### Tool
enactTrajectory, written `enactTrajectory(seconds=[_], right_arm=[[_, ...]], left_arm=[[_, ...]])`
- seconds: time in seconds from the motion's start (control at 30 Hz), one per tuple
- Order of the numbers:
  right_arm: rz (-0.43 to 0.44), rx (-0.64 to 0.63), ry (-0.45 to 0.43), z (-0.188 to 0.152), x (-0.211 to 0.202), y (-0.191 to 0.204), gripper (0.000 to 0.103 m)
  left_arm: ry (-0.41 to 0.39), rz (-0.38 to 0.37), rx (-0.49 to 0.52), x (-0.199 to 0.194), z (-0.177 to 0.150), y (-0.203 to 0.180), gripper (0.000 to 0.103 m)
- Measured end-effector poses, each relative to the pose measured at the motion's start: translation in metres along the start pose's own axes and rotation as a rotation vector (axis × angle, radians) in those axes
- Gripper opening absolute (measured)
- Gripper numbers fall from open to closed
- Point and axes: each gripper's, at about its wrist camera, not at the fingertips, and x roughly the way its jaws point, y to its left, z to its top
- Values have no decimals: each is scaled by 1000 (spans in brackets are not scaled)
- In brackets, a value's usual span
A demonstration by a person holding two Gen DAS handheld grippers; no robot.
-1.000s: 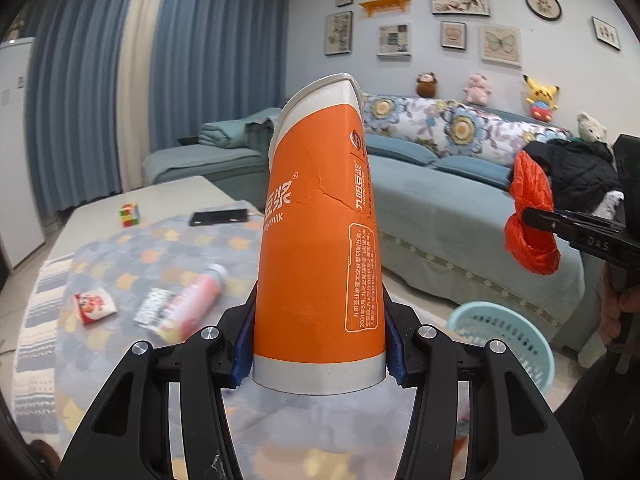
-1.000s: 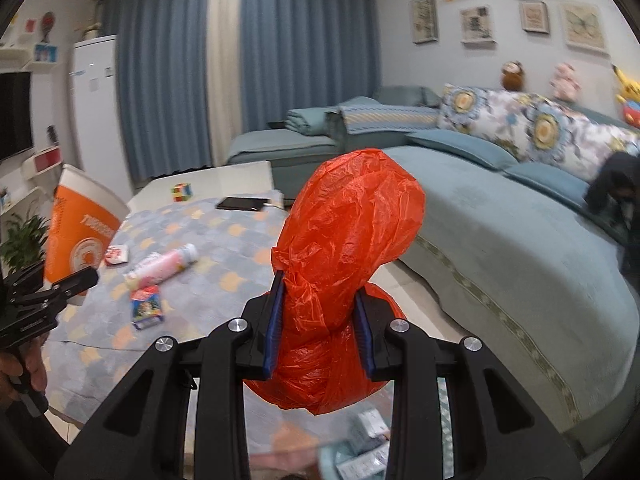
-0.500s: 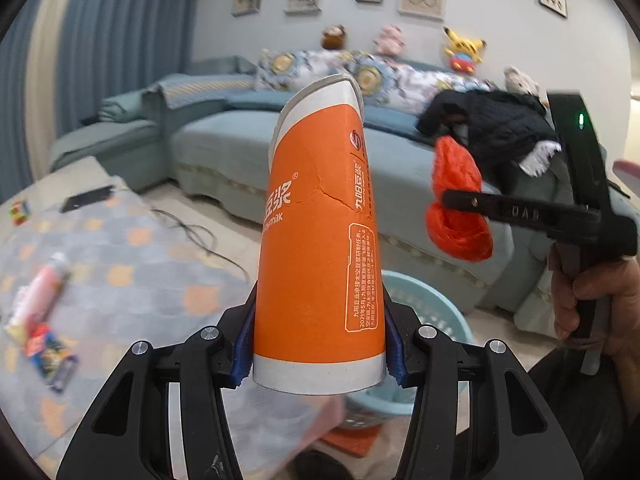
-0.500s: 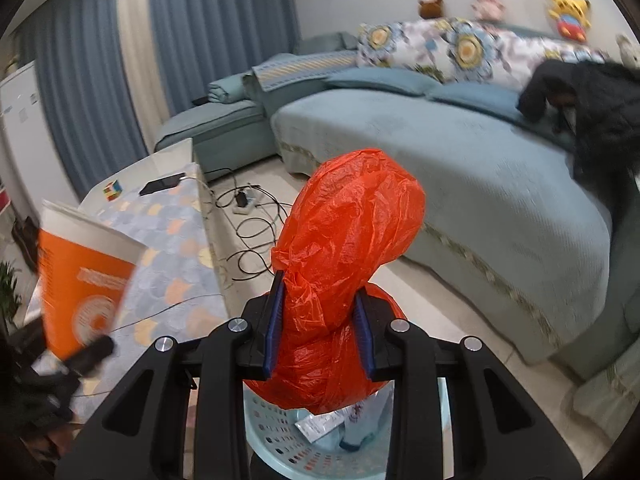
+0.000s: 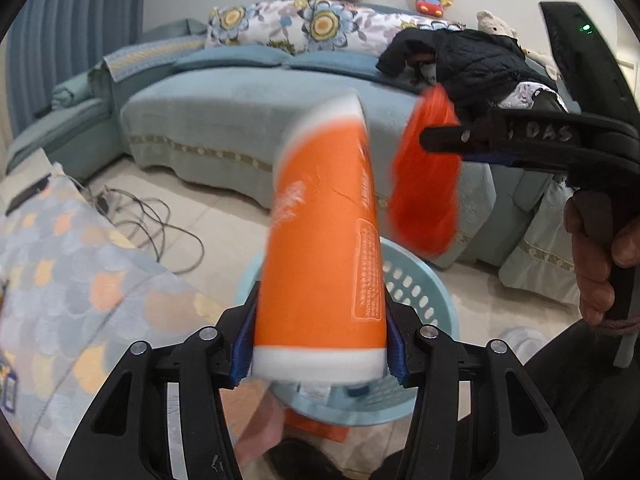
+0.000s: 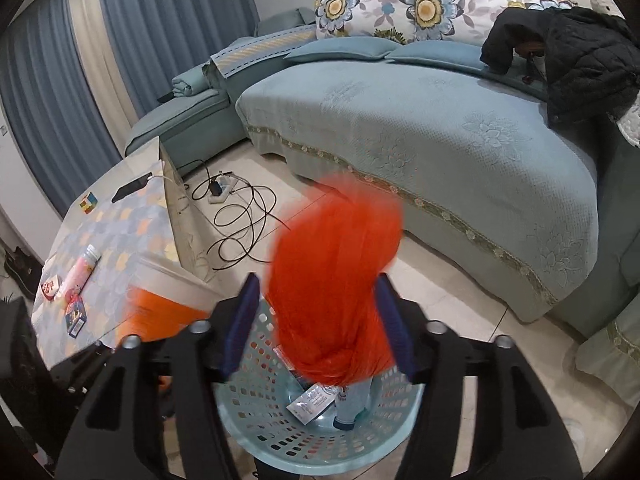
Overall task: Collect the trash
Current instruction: 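Open the left tool to drop the orange cup while the right tool drops the red bag, then grasp the pink drink bottle with the left tool while the right tool grasps the tiger card box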
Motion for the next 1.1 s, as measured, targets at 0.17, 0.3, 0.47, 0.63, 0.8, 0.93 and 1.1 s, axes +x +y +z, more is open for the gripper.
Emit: enactTrajectory(seconds=[0.17,0.3,0.47,0.63,0.8,0.93,1.1], right_arm=[[-2,29,-3,2,0,-1,60],[-8,21,-5,4,1,5,62],[15,-5,-17,6,4,21,63],[39,-61,-3,7,15,55,63],[87,-136,1,8,20,105,64],[138,-208,-1,6,19,152,64],[198,-308,19,-1,17,210,64]], left_arm=[[7,36,18,-6,-11,8,61],[7,74,9,-27,-24,32,61],[38,238,24,-70,-54,91,62],[68,414,-57,-119,-79,172,66],[28,558,-198,-150,-84,257,66],[-3,611,-297,-156,-85,316,66],[-5,565,-339,-146,-76,355,59]])
